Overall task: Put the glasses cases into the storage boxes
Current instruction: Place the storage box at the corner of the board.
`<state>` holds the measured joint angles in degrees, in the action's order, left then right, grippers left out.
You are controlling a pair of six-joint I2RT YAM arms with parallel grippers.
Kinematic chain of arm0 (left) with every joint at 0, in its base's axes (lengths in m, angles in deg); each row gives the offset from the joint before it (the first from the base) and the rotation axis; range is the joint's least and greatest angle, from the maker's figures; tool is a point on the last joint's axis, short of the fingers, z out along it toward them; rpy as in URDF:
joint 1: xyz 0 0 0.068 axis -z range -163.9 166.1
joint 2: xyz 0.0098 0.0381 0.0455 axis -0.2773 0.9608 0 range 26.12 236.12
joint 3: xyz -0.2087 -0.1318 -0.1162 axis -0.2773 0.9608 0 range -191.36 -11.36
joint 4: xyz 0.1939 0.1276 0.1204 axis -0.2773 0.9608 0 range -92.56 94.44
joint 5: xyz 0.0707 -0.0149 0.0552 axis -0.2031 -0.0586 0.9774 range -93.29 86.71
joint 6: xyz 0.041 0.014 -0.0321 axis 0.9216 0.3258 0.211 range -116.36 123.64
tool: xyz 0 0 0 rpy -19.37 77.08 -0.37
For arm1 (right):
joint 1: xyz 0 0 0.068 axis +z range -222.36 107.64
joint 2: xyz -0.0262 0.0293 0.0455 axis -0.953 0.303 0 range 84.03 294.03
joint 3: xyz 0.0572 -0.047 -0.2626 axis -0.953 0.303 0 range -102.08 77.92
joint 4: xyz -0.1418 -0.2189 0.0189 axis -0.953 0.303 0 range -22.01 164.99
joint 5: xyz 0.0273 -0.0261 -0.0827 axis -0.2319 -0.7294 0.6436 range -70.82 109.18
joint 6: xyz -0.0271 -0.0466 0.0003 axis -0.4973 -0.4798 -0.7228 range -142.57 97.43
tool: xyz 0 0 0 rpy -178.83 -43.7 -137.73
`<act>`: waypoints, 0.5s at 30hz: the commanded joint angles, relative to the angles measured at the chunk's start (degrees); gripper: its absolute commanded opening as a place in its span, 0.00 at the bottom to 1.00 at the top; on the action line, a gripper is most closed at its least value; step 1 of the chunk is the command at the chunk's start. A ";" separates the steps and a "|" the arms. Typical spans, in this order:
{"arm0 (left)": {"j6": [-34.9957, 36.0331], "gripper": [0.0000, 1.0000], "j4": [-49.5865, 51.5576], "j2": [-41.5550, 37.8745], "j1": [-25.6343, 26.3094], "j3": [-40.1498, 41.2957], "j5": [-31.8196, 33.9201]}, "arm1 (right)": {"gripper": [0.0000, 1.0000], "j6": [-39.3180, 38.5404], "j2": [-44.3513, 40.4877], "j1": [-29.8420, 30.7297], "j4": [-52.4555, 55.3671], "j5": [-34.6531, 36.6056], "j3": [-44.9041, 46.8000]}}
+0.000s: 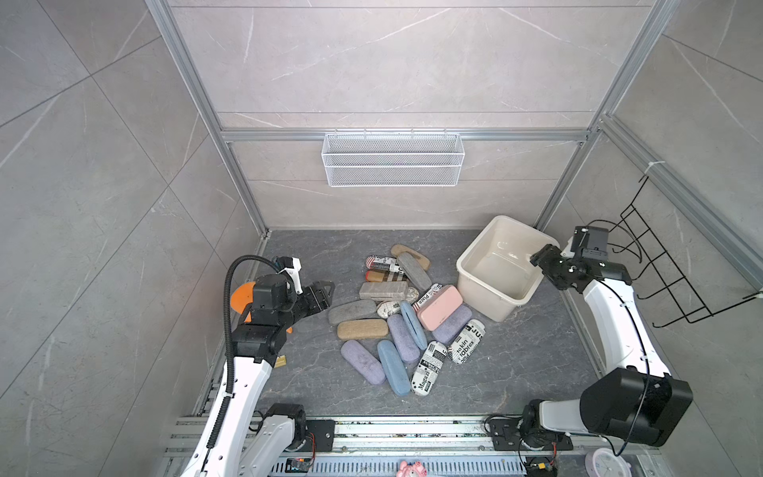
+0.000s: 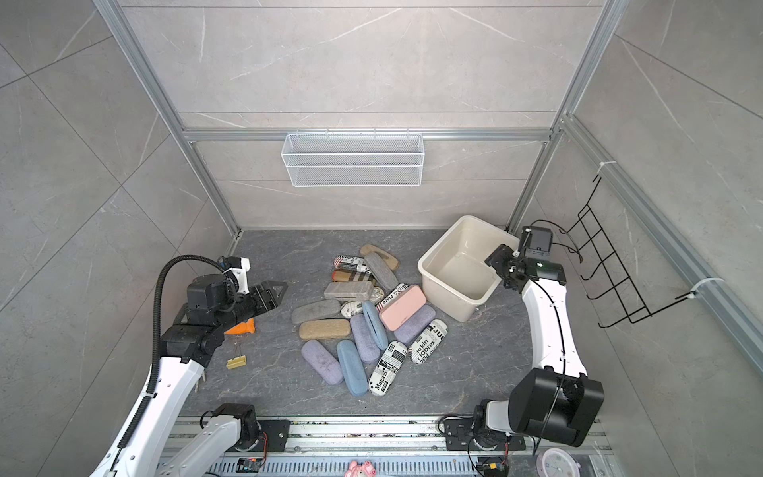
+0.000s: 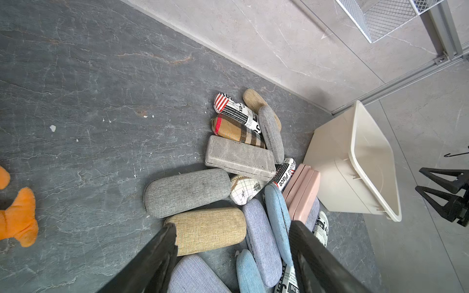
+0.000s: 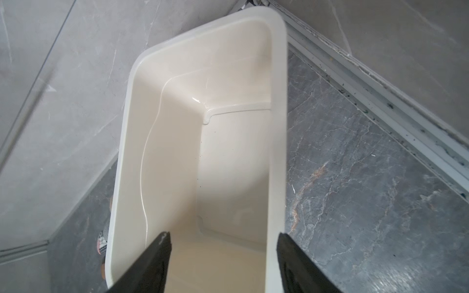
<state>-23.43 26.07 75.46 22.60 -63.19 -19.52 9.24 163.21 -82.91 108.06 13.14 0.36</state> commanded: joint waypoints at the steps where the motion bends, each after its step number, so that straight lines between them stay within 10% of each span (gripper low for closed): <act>1: -0.44 0.73 -1.86 -0.83 0.22 0.10 -1.99 | 0.70 -3.18 0.91 7.13 4.39 6.48 -5.30; 9: -0.66 0.73 -1.99 -1.09 0.23 0.63 -2.78 | 0.76 -4.42 18.48 18.48 8.54 8.95 -21.19; 10: -0.57 0.73 -1.91 -1.12 0.19 0.67 -2.79 | 0.98 -4.64 21.01 19.55 9.47 9.46 -23.73; 15: -0.64 0.73 -1.98 -1.39 0.23 0.78 -3.12 | 0.98 -4.13 27.58 21.22 12.47 12.13 -29.32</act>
<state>-23.45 25.80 75.16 22.60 -62.32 -21.29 5.68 189.65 -62.03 115.36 22.08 -26.70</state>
